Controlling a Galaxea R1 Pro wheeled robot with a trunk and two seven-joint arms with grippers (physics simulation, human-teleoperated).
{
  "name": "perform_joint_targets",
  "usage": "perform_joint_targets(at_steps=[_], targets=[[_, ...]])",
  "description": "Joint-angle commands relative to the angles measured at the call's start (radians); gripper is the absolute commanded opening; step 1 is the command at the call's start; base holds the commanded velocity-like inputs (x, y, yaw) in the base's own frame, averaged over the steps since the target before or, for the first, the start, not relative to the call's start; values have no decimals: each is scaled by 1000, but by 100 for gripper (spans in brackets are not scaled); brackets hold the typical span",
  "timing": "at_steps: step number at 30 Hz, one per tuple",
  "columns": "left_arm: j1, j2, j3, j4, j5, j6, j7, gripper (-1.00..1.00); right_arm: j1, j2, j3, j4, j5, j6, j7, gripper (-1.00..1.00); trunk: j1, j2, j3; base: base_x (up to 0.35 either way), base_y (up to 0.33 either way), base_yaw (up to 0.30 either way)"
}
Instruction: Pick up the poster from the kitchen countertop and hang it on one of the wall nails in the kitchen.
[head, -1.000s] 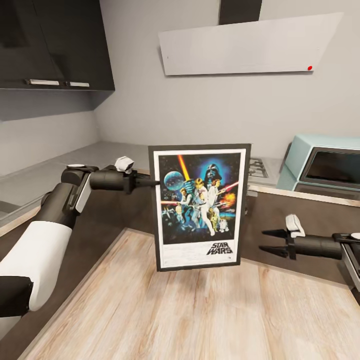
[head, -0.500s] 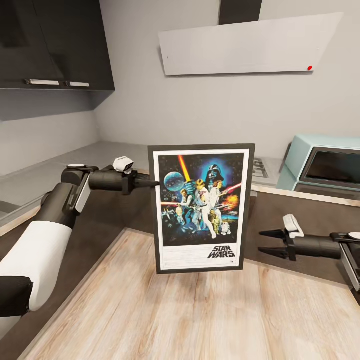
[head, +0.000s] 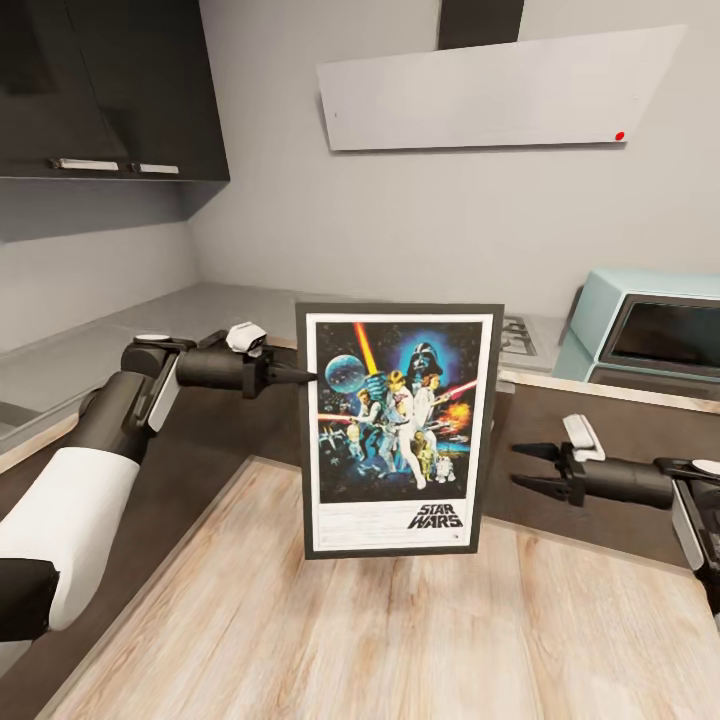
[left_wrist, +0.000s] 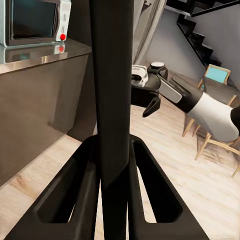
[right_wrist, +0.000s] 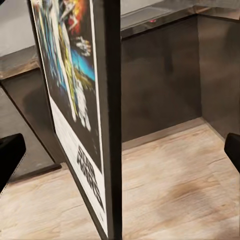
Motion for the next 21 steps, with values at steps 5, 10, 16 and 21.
perform_joint_targets(at_steps=[5, 10, 16, 21], targets=[[-1, 1, -3, 0, 5, 7, -1, -100, -1, 0, 0, 0, -30, 11, 3, 100, 0, -1, -1, 0, 0, 0], [8, -13, -11, -12, 4, 8, -1, -100, 11, 13, 23, -13, -28, 21, -2, 100, 0, -1, -1, 0, 0, 0], [10, -14, -14, -43, 3, 9, -1, -100, 14, 39, 57, -18, 16, 24, -2, 100, 0, -1, -1, 0, 0, 0], [10, -11, -14, -51, 3, 9, -1, -100, 14, 40, 58, -19, 5, 24, -2, 100, 0, -1, -1, 0, 0, 0]])
